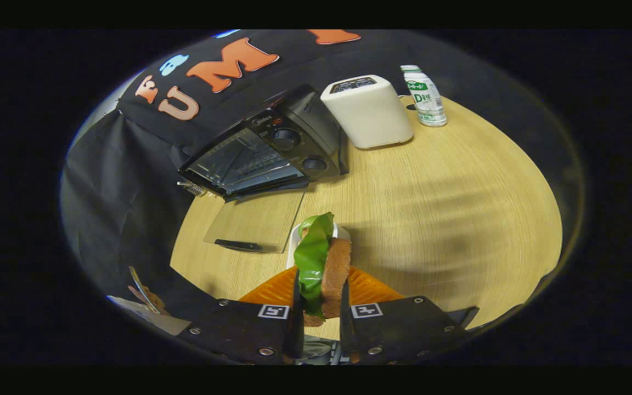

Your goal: Open the toaster oven, put the food inside, and close the toaster oven door.

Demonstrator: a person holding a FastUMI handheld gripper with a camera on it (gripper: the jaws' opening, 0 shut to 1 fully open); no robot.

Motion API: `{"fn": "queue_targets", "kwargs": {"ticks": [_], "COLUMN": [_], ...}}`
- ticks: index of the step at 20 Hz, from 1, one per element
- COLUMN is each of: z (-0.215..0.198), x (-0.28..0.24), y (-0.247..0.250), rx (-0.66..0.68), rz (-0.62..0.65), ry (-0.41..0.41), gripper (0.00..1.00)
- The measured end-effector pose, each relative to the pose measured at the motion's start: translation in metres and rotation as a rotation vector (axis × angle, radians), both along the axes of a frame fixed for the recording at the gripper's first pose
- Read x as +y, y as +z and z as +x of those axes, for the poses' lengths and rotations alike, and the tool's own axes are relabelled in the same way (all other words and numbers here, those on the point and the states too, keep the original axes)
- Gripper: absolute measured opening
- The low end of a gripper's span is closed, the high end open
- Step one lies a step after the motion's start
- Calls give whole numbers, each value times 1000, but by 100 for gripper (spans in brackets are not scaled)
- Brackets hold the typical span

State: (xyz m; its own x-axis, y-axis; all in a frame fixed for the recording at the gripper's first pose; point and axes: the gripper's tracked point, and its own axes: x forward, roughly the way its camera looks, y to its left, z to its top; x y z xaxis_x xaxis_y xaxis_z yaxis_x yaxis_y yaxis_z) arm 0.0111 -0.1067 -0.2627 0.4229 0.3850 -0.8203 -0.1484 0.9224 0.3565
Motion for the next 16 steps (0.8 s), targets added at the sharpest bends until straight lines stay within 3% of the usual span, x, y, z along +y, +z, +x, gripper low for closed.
{"fn": "queue_targets", "kwargs": {"ticks": [3,10,16], "z": [-4,14,36], "x": [-8,-12,34], "y": [14,66,82], "rx": [38,8,-65], "rz": [-54,54,208], "ry": [-26,-170,-319], "gripper": [27,27,27]}}
